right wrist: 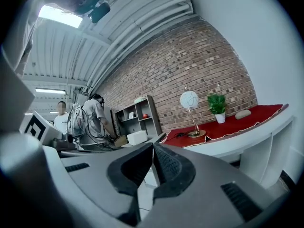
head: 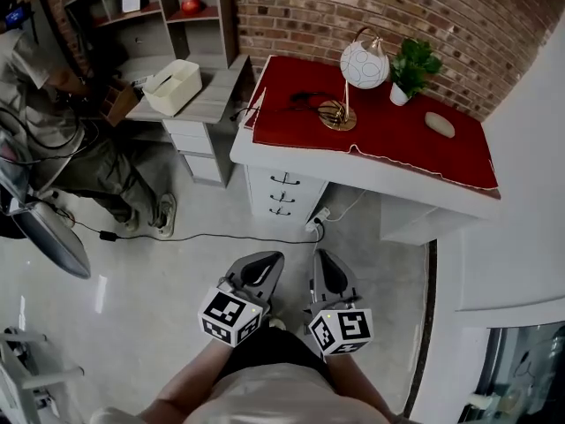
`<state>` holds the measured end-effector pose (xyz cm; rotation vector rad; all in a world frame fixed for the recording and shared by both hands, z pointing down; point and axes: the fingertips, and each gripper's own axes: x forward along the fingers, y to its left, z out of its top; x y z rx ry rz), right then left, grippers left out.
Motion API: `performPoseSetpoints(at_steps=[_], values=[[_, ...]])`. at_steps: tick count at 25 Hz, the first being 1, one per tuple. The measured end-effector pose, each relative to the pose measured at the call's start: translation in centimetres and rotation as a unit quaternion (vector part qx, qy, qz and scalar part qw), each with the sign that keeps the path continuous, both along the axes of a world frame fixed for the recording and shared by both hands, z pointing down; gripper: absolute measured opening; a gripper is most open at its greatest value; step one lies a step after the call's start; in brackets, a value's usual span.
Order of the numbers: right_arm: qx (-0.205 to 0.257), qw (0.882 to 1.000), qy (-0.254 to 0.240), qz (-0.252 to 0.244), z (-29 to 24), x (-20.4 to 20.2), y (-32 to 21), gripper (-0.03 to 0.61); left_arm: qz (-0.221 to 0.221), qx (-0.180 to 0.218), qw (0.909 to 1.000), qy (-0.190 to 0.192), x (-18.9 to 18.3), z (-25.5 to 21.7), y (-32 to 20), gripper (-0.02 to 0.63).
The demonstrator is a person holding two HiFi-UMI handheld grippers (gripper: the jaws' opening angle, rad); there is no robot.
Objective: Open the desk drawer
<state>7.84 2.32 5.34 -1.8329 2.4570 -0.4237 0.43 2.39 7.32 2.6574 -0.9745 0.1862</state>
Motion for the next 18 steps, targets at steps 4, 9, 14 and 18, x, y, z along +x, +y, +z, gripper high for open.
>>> performPoseSetpoints(at_steps=[4,9,14,18], values=[[0.004,1.000,0.015,0.004,-0.4,-0.1,-2.4,0.018,0.001,-0.001,1.0000,0.004,-0.3,0.2,-2.6,0.012],[0.009,1.000,0.026,0.002,-0.7,0.0,-5.1,0.017,0.006,0.000,1.0000,0.006,-0.2,0.0,-5.7,0.012],[0.010,0.999,0.032,0.013,-0.7,0.1,-7.9,0.017,0.015,0.002,0.9999,0.000,-0.5,0.1,-8.6,0.012],[0.011,0.999,0.034,0.012,-0.1,0.2,-10.0,0.017,0.015,0.008,0.9998,-0.006,-0.8,0.6,-10.5,0.012]])
